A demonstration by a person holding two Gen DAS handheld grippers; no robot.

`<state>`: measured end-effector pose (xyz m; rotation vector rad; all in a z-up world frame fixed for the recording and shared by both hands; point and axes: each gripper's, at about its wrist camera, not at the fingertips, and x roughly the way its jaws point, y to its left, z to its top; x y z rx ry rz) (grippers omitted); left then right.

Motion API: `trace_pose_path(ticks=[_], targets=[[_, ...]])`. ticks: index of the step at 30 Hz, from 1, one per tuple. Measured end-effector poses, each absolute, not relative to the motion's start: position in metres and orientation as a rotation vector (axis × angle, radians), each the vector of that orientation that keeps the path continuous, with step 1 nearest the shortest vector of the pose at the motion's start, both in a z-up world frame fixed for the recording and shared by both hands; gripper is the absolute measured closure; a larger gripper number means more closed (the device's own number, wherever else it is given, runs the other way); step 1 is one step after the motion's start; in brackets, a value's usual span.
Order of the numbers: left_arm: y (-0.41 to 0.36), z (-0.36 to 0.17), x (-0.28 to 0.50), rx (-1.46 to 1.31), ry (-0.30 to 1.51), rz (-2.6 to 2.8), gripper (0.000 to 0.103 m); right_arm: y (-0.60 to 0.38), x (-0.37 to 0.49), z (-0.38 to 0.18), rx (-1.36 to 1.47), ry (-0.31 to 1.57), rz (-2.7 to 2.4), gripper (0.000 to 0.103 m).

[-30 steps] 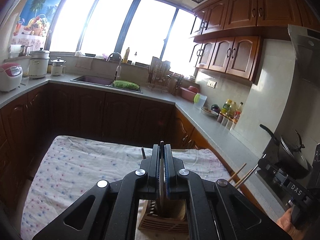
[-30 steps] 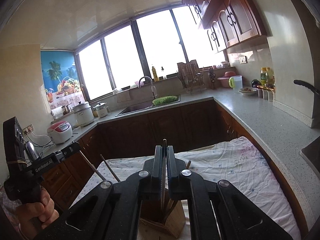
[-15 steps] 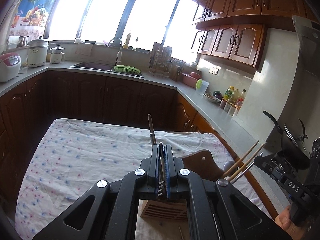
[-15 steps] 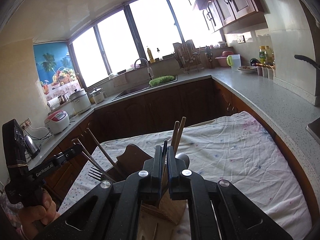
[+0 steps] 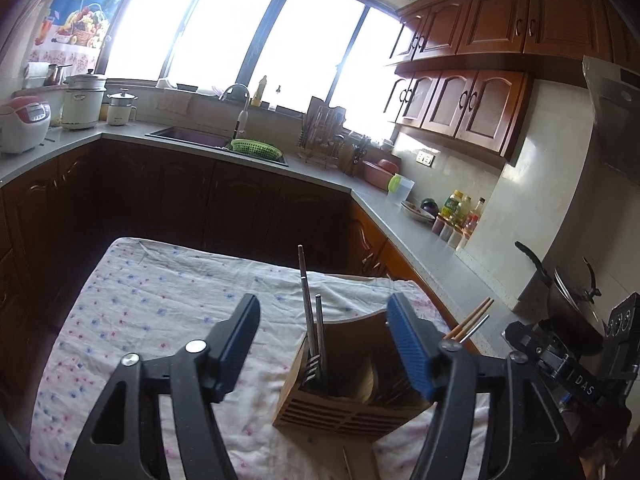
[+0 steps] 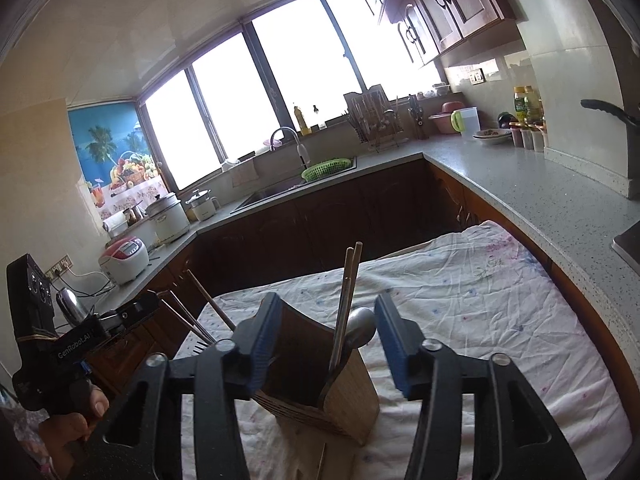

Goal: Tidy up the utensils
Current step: 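Move both open tools back down to the remaining chopsticks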

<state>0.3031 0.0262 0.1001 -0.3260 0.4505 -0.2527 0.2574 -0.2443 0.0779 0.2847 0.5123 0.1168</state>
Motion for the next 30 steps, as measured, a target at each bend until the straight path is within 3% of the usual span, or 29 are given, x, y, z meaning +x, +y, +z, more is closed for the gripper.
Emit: trace_pose_path(ticks=[1,4,16,30], targets=[[0.03,0.101,0.296,-0.331,0.438,-0.239,0.019,-0.246,0.253,0.08,0.289,0.501,0.112,0.032],[0.041,0.093,0.273,-0.354,0.42,-0.196,0.011,-0.253,0.235,0.084,0.325,0.461,0.098,0.0],[0.05,0.037,0.196,-0.436,0.581,-0.149,0.009,-0.258,0.171,0.054,0.368,0.517,0.065,0.0],[0.03,0.009,0.183,-0.398,0.753,-0.132,0.009,-0.255,0.134,0.0,0.38,0.671,0.045,0.0]])
